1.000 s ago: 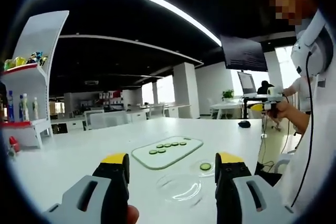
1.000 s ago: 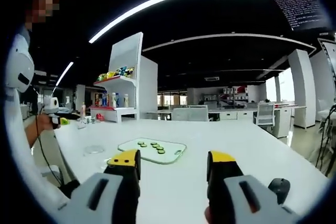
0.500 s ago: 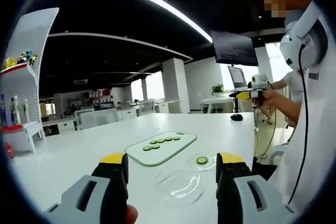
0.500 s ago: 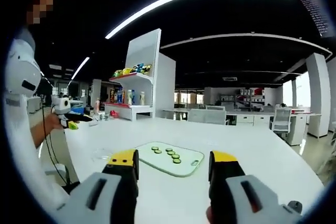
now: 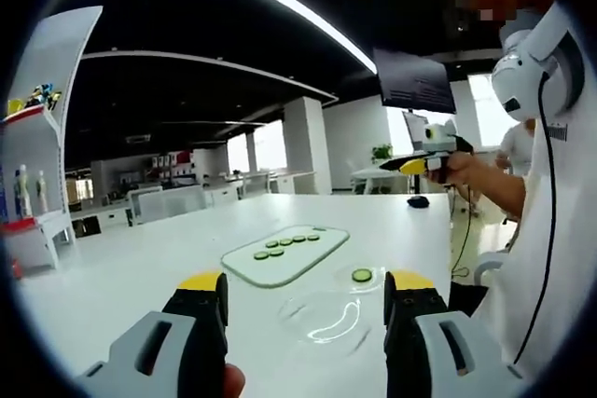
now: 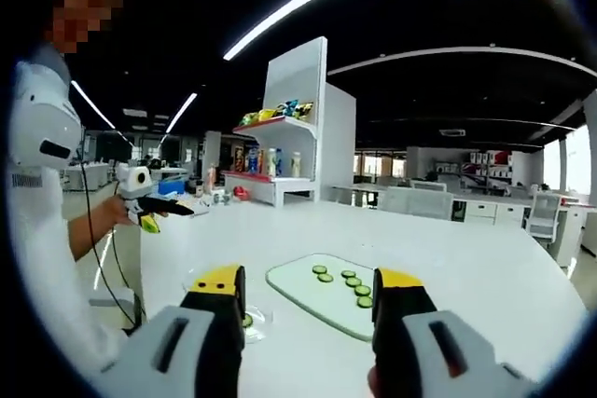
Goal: Open the petri dish lid, add cucumber slices into the petri dish, and close the lid
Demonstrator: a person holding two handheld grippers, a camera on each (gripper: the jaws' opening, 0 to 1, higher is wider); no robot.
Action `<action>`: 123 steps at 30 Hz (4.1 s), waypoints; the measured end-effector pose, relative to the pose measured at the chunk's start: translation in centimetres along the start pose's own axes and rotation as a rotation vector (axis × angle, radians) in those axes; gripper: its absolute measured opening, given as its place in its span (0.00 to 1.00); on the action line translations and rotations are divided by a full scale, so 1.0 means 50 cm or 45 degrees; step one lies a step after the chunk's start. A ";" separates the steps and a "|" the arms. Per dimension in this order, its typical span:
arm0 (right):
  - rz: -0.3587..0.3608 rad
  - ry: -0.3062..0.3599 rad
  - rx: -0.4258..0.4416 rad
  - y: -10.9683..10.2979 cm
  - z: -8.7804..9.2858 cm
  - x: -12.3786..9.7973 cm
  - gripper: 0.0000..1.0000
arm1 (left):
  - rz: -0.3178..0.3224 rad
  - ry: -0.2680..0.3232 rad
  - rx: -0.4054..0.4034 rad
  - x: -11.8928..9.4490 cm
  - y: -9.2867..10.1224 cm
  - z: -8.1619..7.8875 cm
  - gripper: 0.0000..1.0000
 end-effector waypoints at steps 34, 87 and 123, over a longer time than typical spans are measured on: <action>-0.667 -0.203 -0.198 -0.258 0.048 0.225 0.64 | 0.179 -0.156 -0.003 0.040 0.012 0.063 0.70; -1.024 -0.524 -0.424 -0.388 0.183 0.339 0.75 | 0.318 -0.358 0.015 0.094 0.005 0.160 0.71; -1.083 -0.587 -0.393 -0.405 0.225 0.358 0.73 | 0.382 -0.398 0.014 0.128 0.012 0.195 0.71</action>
Point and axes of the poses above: the point that each gripper's makers call its tool centre point, and the gripper's own axes: x roughly forward along the fingers, y roughly to its right, z roughly out of its underside, the point moved 1 cm from there along -x, roughly backward along the fingers, and after that the axes turned 5 degrees about -x, right-handed, at the moved point
